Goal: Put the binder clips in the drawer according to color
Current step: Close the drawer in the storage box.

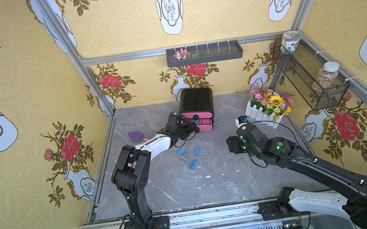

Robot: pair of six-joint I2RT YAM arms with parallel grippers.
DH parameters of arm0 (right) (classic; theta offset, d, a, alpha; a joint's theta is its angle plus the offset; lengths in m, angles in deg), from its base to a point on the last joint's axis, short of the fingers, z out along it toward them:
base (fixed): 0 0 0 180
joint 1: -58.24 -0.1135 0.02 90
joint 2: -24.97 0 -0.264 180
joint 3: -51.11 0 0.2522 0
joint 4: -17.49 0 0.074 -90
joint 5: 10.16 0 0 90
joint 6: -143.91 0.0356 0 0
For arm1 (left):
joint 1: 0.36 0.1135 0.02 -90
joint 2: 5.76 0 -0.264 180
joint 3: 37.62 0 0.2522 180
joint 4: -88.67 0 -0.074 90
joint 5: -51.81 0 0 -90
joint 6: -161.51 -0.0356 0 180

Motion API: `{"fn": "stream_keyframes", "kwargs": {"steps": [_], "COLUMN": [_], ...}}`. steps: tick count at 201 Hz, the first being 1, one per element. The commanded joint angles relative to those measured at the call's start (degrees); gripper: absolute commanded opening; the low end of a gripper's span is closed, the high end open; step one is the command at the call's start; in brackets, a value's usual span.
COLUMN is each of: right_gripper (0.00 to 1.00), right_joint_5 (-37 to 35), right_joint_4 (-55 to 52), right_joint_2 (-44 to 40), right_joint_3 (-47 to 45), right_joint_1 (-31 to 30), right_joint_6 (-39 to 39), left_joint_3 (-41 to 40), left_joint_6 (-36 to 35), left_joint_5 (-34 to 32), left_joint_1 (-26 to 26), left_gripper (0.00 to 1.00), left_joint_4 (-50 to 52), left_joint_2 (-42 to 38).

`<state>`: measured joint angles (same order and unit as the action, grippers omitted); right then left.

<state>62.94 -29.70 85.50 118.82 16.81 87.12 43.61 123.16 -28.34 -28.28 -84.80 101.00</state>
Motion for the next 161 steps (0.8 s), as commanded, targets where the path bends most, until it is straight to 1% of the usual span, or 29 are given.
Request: {"fn": "stream_keyframes", "kwargs": {"steps": [1, 25, 58, 84, 118, 133, 161], "right_gripper": [0.7, 0.71, 0.71, 0.71, 0.71, 0.71, 0.7], "right_joint_5": [-1.4, -1.5, -1.2, -1.0, -1.0, -1.1, 0.1], "right_joint_4": [-0.6, -0.7, -0.7, -0.5, -0.1, -0.1, 2.5], "right_joint_2": [-0.3, -0.2, 0.5, 0.7, 0.7, 0.7, 1.8], "right_joint_3": [0.1, 0.2, 0.1, -0.3, -1.4, -1.8, -3.3], "right_joint_1": [0.1, 0.3, 0.5, 0.5, 0.5, 0.5, 0.6], "right_joint_6": [0.4, 0.2, 0.0, 0.4, 0.7, 1.0, 1.0], "left_joint_3": [1.0, 1.5, 0.8, 0.0, -0.2, -2.9, -9.4], "left_joint_6": [-2.6, -3.6, -4.1, -4.2, -4.5, -4.2, -4.0], "left_joint_5": [-1.4, -2.5, -2.7, -2.3, -1.4, -2.0, -4.3], "left_joint_1": [0.1, 0.1, 0.1, 0.1, 0.0, 0.0, -0.3], "left_gripper": [0.27, 0.25, 0.23, 0.23, 0.23, 0.24, 0.28], "left_joint_4": [0.8, -0.2, -4.1, -7.1, -8.0, -9.4, -11.1], "left_joint_2": [1.4, 2.0, 1.7, 1.2, 1.6, -0.6, -8.0]}}
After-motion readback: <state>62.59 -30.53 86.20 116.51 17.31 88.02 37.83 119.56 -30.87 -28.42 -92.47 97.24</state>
